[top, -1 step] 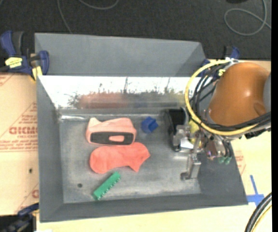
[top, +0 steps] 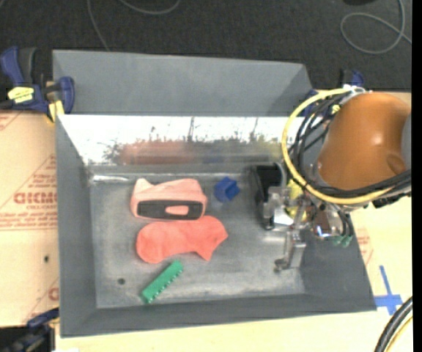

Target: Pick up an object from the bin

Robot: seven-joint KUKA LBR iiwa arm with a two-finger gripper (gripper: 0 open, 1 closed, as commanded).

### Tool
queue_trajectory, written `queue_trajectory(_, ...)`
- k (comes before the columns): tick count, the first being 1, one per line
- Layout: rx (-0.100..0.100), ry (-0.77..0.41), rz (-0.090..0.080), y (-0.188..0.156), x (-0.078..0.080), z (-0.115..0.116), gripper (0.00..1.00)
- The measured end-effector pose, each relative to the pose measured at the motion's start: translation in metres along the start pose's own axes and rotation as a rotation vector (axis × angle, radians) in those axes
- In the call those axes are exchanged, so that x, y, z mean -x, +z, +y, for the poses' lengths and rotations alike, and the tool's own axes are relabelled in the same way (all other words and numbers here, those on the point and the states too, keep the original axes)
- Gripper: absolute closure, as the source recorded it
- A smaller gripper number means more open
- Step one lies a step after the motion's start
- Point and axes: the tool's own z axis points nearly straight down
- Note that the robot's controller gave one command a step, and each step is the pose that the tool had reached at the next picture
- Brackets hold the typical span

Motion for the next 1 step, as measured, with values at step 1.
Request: queue_trajectory(1, -0.002, -0.062, -0.002, 0.0209, 0.013, 0.0277, 0.0)
